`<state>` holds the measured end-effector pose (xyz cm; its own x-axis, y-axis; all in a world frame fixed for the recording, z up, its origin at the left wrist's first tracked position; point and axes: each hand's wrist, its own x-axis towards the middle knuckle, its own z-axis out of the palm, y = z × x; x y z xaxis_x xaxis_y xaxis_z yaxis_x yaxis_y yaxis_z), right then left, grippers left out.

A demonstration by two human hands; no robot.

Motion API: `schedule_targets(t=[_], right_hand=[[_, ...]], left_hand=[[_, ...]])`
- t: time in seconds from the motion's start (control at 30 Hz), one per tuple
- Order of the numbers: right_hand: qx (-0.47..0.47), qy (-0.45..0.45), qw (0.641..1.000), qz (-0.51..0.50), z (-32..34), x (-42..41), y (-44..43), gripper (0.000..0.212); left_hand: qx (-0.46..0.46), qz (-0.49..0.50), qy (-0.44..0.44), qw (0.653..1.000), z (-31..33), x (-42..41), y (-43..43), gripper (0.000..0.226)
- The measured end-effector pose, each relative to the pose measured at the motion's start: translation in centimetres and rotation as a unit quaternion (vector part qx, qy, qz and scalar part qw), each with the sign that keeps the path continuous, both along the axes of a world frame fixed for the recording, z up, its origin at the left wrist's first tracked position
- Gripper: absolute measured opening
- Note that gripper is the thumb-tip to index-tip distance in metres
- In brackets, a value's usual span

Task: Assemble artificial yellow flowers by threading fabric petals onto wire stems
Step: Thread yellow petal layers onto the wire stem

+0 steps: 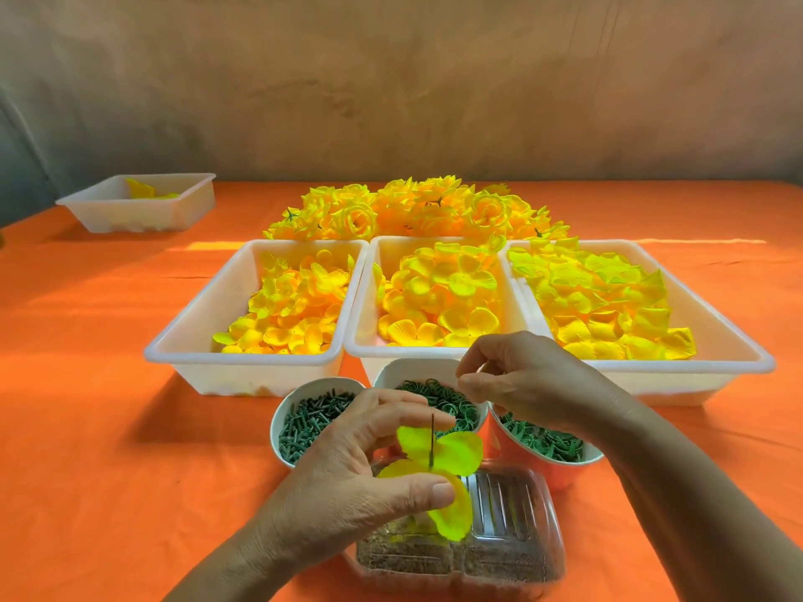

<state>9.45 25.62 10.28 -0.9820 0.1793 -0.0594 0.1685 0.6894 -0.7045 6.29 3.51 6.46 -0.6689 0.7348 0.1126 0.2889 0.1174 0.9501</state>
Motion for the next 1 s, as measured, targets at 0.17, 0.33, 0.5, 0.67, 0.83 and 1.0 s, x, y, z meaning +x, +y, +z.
schedule_targets(t=[0.17,0.33,0.5,0.67,0.83,1.0], right_hand=[[0.005,0.001,1.000,0.006,-0.5,0.0,0.3,0.007],[0.010,-0.005,1.000,0.010,-0.7,-0.1,0.3,0.007],[-0.007,-0.007,1.000,0.023,-0.7,-0.1,0.1,0.008],[-0.010,-0.007,0.999,0.041,-0.8,0.0,-0.2,0.008],[-0.085,-0.015,0.994,0.074,0.0,0.6,-0.8,0.011],[-0.122,-0.060,0.982,0.134,1.1,1.7,-1.3,0.026]], left_hand=[[0.015,-0.001,-0.041,0.999,0.3,-0.6,-0.6,0.072],[0.048,0.037,-0.120,0.991,0.8,-1.1,-1.1,0.066],[0.058,0.034,-0.211,0.975,1.2,-1.4,-1.3,0.053],[0.020,0.015,-0.237,0.971,0.9,-1.6,-1.0,0.052],[-0.005,-0.028,-0.268,0.963,1.0,-1.9,-0.7,0.053],[-0.004,-0.038,-0.277,0.960,0.8,-2.1,-0.8,0.042]])
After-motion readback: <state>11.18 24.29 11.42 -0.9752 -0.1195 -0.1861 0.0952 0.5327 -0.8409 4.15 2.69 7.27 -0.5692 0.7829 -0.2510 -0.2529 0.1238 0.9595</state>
